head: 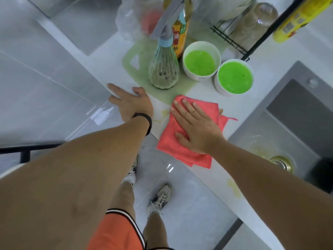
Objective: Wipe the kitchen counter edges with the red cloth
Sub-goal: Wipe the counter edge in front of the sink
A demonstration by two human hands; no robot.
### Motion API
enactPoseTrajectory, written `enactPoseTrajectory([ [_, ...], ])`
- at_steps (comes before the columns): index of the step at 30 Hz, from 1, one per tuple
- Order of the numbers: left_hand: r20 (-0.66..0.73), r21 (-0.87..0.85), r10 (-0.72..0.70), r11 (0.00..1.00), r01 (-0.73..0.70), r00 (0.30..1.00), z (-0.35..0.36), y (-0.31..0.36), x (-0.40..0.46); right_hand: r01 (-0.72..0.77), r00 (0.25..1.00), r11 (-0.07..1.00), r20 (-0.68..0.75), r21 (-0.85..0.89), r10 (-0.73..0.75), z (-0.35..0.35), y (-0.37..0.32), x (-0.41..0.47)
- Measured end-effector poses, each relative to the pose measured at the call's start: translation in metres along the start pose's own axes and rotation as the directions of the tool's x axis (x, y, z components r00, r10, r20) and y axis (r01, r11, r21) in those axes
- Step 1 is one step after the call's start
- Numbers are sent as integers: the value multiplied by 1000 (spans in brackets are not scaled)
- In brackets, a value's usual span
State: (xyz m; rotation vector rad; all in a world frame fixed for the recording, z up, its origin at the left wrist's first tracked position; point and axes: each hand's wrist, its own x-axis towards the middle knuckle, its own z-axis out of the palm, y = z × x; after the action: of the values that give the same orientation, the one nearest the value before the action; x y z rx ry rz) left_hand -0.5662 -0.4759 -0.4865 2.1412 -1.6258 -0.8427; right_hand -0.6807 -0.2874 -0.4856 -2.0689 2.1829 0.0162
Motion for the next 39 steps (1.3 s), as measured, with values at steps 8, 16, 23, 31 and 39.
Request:
enactPoseTrajectory([
  [8, 21, -8, -23, 1000, 23, 1000, -2, 2, -1, -106, 992, 994, -71, 18, 107, 5, -30, -11],
  [16, 7, 2, -36, 999, 36, 999, -2, 3, -1, 120, 993, 992, 18, 45, -121, 3, -21, -8],
  [23, 20, -17, -38, 999, 38, 999, -2, 2, 2, -235, 968, 962, -59, 139, 245, 1, -11, -1],
  [31, 35, -33, -38, 999, 39, 999, -4, 1, 1, -404, 914, 909, 24, 97, 404, 0, 29, -37],
  [39, 43, -45, -29, 999, 31, 999, -3, 1, 1, -442, 897, 896, 12, 48, 442, 4, -11, -55],
])
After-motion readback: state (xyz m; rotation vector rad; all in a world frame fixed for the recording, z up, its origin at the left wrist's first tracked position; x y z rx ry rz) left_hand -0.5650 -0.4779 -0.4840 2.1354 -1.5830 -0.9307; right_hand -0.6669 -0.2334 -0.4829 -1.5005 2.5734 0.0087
